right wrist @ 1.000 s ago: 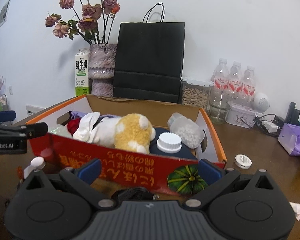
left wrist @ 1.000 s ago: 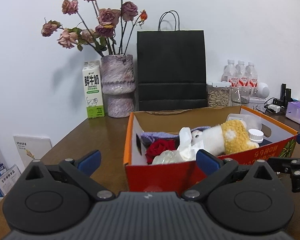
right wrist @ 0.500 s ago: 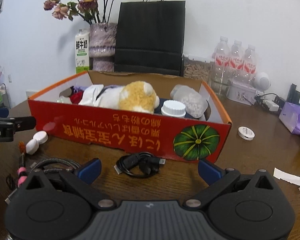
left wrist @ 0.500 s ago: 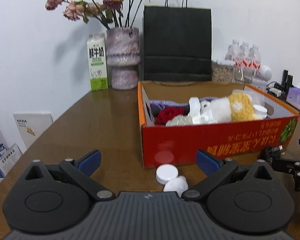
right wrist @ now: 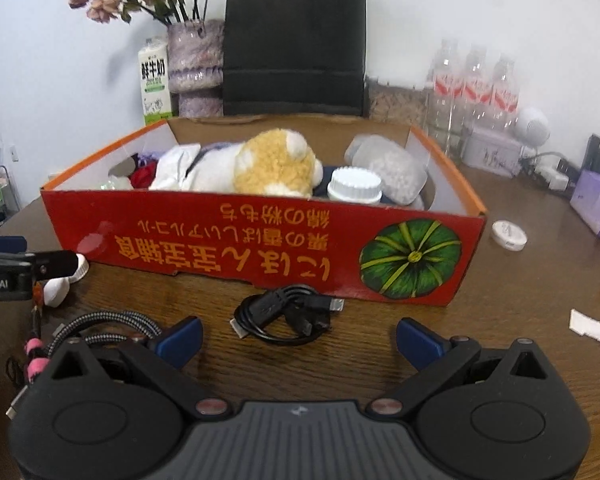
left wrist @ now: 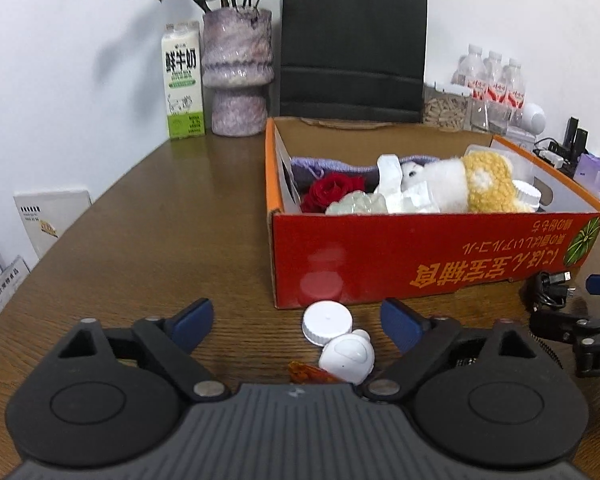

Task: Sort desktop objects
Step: 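Move the right tool to the black cable while the left tool reaches the white round lid, then grasp the black cable with the right tool while the left tool grasps the white lid, then carry cable and lid into the box and open both tools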

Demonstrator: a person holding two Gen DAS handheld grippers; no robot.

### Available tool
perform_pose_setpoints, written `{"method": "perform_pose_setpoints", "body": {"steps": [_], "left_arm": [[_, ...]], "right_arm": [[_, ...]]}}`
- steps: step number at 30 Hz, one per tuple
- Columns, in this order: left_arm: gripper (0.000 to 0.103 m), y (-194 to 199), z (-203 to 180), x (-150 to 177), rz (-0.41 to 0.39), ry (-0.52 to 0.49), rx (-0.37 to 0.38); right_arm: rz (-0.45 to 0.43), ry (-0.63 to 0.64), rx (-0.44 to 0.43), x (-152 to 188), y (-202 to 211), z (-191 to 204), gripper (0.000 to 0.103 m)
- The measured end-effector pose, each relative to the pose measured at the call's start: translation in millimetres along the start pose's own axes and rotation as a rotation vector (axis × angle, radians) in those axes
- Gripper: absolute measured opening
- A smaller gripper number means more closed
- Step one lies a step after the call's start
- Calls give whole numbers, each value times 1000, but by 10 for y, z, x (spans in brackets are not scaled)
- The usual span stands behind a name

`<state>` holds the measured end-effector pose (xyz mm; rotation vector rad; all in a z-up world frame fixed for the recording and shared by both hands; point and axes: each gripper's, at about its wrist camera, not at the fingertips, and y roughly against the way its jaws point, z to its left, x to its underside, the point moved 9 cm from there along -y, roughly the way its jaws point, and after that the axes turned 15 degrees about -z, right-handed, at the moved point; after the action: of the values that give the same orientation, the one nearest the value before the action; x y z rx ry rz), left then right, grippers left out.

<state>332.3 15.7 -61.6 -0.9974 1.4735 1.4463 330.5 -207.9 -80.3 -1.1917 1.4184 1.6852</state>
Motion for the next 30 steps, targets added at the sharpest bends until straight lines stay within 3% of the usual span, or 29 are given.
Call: {"method": "perform_pose_setpoints", "body": {"steps": [4,8,10,11,14,16,30], "left_arm": [[69,-66,-30,45,41,30,26],[45,-92,-48,51,51,38,34],[38,-91,-62,51,51,40,40],[29,-85,-70,49,52,45,47],[29,-72,-82,49,50,52,59],[29,-68,-81,49,50,61,67],[29,21,-41,-14,-10,58,43]], "right_arm": [[20,-18,8,12,-78,3,103],[20,-19,10,2,-120,22,103],[14,-21,-7,-9,-117,49,97],[8,-23,-16,-15,-106,58,94],[-11,-32,-24,-43,-83,67,78],[-23,-38,-36,-62,-62,71,58],[-85,-47,-89,-133,94,149,46]]}}
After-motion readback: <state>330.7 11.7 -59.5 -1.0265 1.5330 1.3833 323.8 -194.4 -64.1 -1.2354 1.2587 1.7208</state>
